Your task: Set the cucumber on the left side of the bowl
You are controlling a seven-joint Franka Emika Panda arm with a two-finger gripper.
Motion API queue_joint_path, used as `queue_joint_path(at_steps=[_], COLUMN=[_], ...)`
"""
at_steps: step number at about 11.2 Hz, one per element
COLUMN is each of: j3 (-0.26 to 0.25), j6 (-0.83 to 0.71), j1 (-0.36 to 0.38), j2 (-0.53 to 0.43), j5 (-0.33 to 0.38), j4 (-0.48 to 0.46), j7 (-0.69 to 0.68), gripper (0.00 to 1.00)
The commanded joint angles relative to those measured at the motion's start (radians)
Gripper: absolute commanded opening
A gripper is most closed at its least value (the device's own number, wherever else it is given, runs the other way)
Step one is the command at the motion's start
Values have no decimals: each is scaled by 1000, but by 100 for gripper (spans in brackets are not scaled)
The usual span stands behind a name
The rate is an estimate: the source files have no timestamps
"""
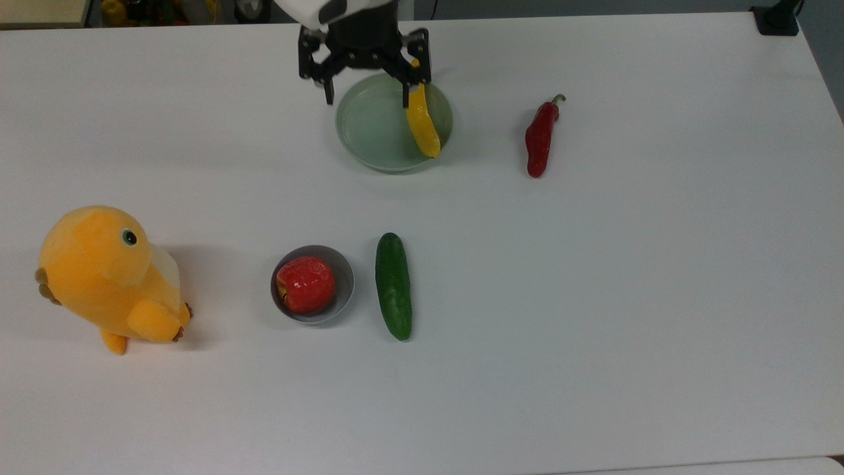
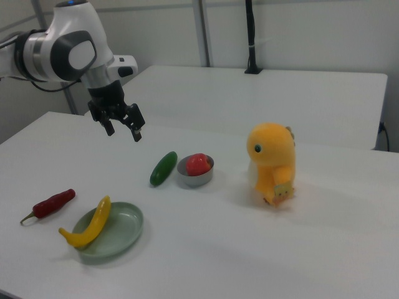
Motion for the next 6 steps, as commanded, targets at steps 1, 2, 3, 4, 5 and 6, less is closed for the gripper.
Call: queue_joint_path(at_steps=[1,2,3,4,5,6], j3=[-84,-93,-93,-93,-93,-93], j6=[-52,-52,-51,-51,-49,-45], j1=[32,33,32,27,30,27], j2=[-101,-101,-95,-87,-79,-78], j5=[-2,5,6,12,17,21], j4=[-58,-58,-58,-59,-61,-60], j7=[11,11,11,13,20,19], gripper=[100,100,100,100,100,100])
